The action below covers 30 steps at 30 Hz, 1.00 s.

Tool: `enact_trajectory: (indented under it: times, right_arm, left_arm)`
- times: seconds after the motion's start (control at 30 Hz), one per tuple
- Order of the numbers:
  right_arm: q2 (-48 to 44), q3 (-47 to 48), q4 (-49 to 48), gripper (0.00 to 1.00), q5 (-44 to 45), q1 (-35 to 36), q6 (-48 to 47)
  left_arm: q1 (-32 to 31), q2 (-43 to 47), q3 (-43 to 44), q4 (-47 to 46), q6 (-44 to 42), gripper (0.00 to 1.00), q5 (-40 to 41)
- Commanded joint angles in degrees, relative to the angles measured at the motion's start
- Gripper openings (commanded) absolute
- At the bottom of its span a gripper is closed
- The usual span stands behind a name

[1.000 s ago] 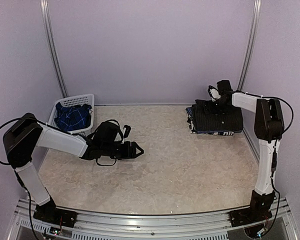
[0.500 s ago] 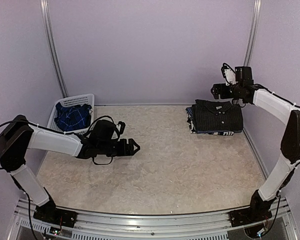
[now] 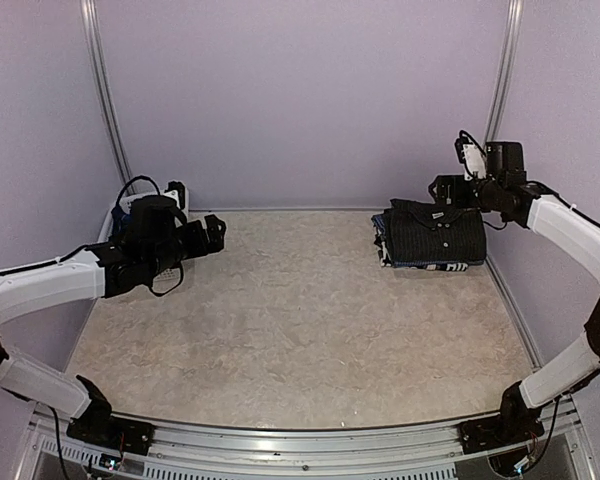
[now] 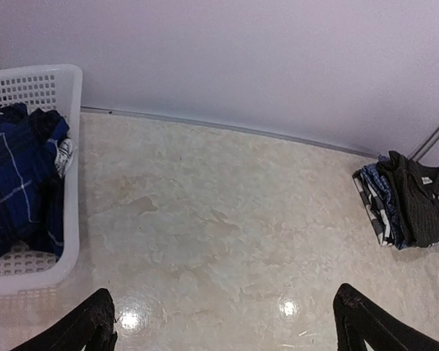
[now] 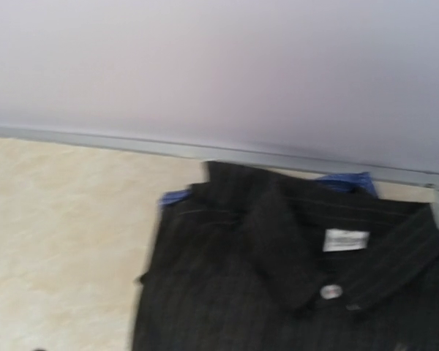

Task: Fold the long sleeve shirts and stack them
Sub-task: Reset both arms

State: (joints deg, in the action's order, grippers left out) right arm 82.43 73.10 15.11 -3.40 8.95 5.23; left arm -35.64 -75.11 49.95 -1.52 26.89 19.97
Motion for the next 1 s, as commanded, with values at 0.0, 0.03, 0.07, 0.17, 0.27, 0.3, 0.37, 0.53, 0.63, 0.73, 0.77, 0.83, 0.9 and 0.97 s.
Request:
enact_trajectory:
  times: [0.0, 0.03, 0.07, 0.17, 0.27, 0.3, 0.37, 0.53, 0.63, 0.73, 0.77, 0.83, 0.9, 0.97]
  right_arm:
    - [-2.98, -2.70, -0.79, 1.00, -0.98, 4.28, -1.10]
    - [-3.49, -3.49, -1.37, 1.00, -0.73, 4.92, -1.44]
    - [-4.03, -4.29, -2.31, 1.00, -0.13, 5.51, -1.60]
    - [-5.89, -7.27, -4.80, 1.00, 0.06, 6.64, -2.37]
    - [-8.44, -10.55, -8.13, 0.99, -0.29, 7.70, -3.25]
    - [-9.15, -11.22, -8.65, 0.99, -0.37, 8.15, -3.44]
    - [-10.43, -11.82, -9.12, 0.99, -0.38, 8.66, -3.61]
    - [-14.17, -14.18, -10.41, 0.99, -0.58, 9.14, -3.79]
    - [-15.81, -15.78, -11.28, 0.99, -0.24, 9.16, -3.81]
    - [-17.16, -17.44, -12.75, 1.00, -0.13, 9.15, -3.92]
    - [-17.60, -17.95, -13.18, 1.00, 0.10, 9.15, -3.98]
    - [-18.06, -18.65, -13.87, 1.00, 0.70, 9.15, -3.94]
    - [-17.95, -18.78, -14.01, 1.00, 0.91, 9.15, -4.00]
    - [-17.86, -18.68, -14.02, 1.00, 1.01, 9.16, -4.02]
  left_arm:
    - [3.94, 5.67, -2.18, -1.69, -1.48, 0.99, 2.12]
    - [4.40, 7.68, -3.01, -2.56, -1.67, 0.99, 2.51]
    - [4.83, 8.90, -3.98, -4.00, -2.26, 0.99, 2.43]
    - [5.14, 13.12, -6.92, -8.99, -5.91, 0.99, 0.95]
    - [5.14, 15.66, -9.30, -11.95, -7.57, 0.99, 0.93]
    - [5.02, 16.33, -10.17, -12.58, -7.97, 0.99, 0.87]
    - [5.04, 17.80, -11.96, -13.98, -8.57, 0.99, 1.71]
    - [4.81, 21.15, -14.89, -14.70, -10.59, 0.99, 3.94]
    - [4.71, 22.59, -15.70, -14.81, -11.75, 0.99, 4.74]
    - [4.59, 23.94, -16.38, -15.61, -12.13, 0.99, 4.55]
    - [4.61, 24.31, -16.57, -15.99, -12.21, 0.99, 4.29]
    - [4.61, 24.57, -16.62, -16.34, -11.98, 0.99, 3.81]
    - [4.53, 24.38, -16.20, -15.88, -11.79, 0.99, 3.50]
    - [4.52, 23.99, -15.75, -15.44, -11.63, 0.99, 3.25]
